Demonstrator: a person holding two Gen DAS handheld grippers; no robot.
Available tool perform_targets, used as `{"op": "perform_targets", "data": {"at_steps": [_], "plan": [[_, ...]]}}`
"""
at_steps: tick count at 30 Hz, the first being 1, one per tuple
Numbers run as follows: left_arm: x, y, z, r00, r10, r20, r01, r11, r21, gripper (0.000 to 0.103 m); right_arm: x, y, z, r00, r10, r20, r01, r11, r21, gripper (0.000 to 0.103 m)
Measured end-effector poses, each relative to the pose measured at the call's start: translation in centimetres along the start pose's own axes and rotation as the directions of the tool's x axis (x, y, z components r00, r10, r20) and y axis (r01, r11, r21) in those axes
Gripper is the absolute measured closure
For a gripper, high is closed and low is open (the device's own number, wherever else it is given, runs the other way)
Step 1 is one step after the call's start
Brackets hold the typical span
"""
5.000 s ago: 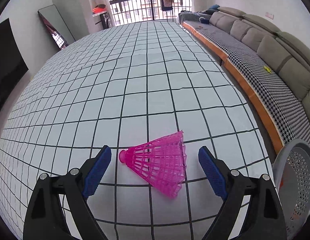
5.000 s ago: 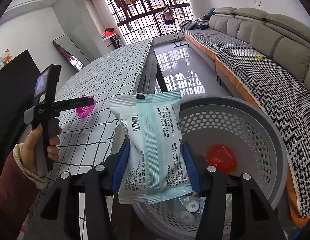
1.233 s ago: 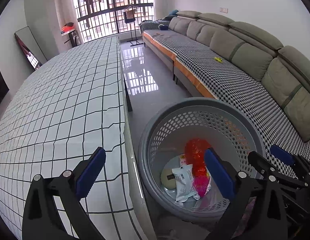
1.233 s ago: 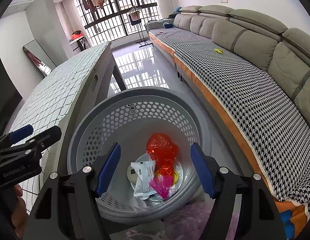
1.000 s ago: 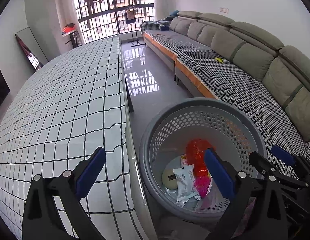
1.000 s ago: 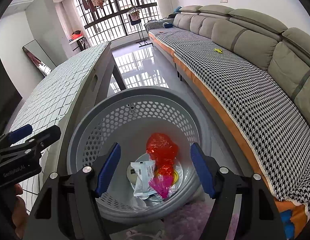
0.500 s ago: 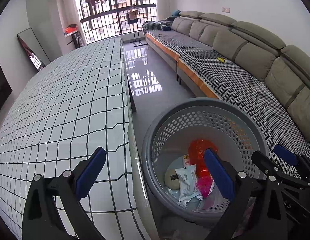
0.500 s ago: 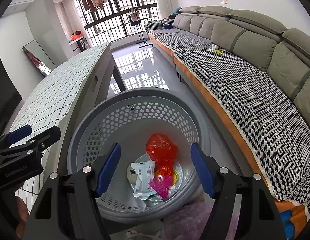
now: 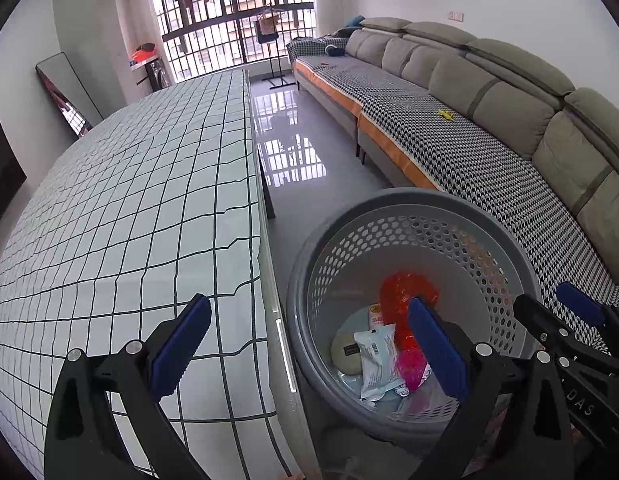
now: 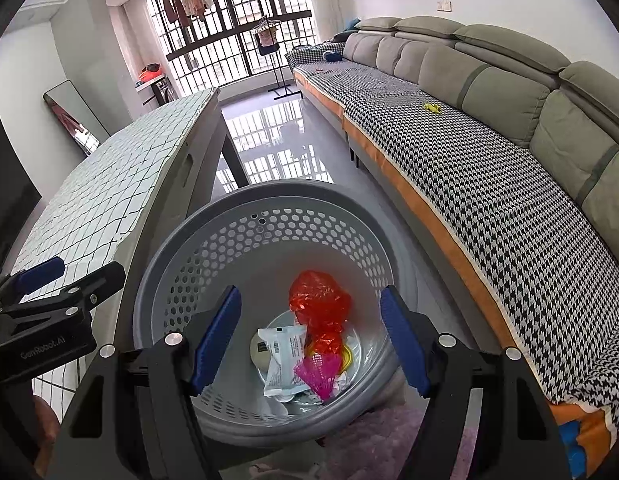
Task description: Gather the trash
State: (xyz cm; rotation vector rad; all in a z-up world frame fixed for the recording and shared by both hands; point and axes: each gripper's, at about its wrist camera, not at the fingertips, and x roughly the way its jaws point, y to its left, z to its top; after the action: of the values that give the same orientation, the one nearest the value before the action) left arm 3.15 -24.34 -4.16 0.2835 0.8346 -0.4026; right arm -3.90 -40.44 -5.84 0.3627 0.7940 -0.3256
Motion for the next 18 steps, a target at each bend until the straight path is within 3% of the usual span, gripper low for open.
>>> {"op": "perform_targets", "data": {"at_steps": [18], "plan": [[-0.05, 0.04, -0.22, 1.000, -0.011, -0.002, 0.011, 1.000, 0.009, 0.006, -0.17, 0.17, 0.01, 1.000, 0.001, 0.006, -0.001, 1.000, -0.003, 0.034]]}}
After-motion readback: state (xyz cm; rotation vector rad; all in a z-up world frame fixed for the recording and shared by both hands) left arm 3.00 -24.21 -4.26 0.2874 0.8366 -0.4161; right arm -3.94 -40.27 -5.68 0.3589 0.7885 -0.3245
